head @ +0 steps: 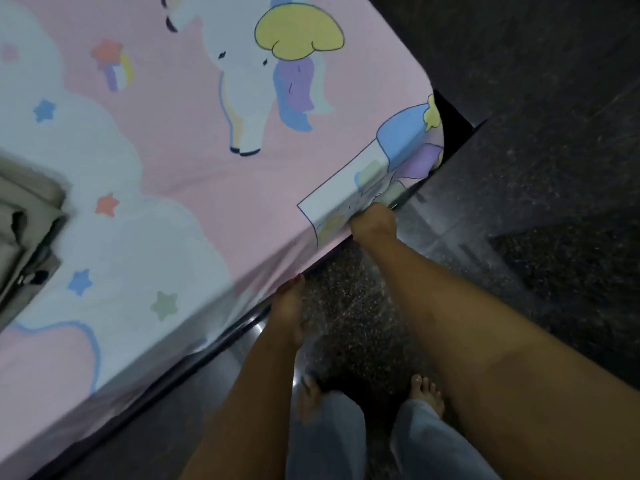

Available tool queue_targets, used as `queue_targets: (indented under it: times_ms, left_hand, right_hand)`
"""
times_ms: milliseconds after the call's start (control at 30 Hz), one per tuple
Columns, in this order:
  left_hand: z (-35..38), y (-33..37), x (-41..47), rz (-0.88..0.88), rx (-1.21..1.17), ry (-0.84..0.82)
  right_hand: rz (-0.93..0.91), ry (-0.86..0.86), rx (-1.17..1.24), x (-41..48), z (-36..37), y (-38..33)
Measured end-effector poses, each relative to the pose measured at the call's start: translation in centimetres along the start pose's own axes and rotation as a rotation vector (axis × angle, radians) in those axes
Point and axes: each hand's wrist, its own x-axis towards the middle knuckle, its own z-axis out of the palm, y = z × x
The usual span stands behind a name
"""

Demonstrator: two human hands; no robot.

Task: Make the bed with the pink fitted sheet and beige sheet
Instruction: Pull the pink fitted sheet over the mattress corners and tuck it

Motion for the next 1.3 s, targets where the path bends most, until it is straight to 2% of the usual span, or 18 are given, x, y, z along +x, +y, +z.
queue_targets:
  times_ms: [67,200,467,633,800,967,1067,1133,1233,1300]
  left_hand:
    - [0.0,-0.6,2.1,0.073,-0.039,0.041]
    - [-0.6,-1.2,6.9,0.264,0.037,0.122]
    - [-1.9,-3.0,10.7,0.540,0.155,0.146]
    - [-2.3,-3.9,12.0,0.697,0.282,0.160]
    - [-2.5,-4.0,12.0,0.751,0.351,0.102]
    - [-2.9,-4.0,10.1,0.741,0.391,0.061]
    - [-2.9,-4.0,10.5,0.761,0.405,0.073]
    - [-2.8,-4.2,10.8,0.791,0.412,0.102]
    - [-2.9,-4.7,10.9,0.865,0.415,0.127]
    - [-3.3,-5.7,11.0,0.967,0.531,0.177]
  right_hand:
    - [-0.069,-0.004,-0.077,1.4,0.4,0.2]
    - [-0.149,0.021,-0.110,4.2,1.7,1.4]
    - [-0.333,0.062,0.122,5.3,2.5,3.2]
    - [-0.479,0.082,0.170,5.9,2.7,3.9]
    - [-0.574,0.139,0.150,5.7,3.1,5.1]
    - [-0.575,0.149,-0.145,2.3,4.7,5.5]
    - [-0.617,0.115,-0.191,0.0,7.5,6.1]
    - [-0.603,0.084,-0.095,-0.2,9.0,6.1]
    - [-0.523,0.085,0.190,0.8,9.1,6.1]
    - [-0.470,0.070,0.433,0.8,8.1,6.1]
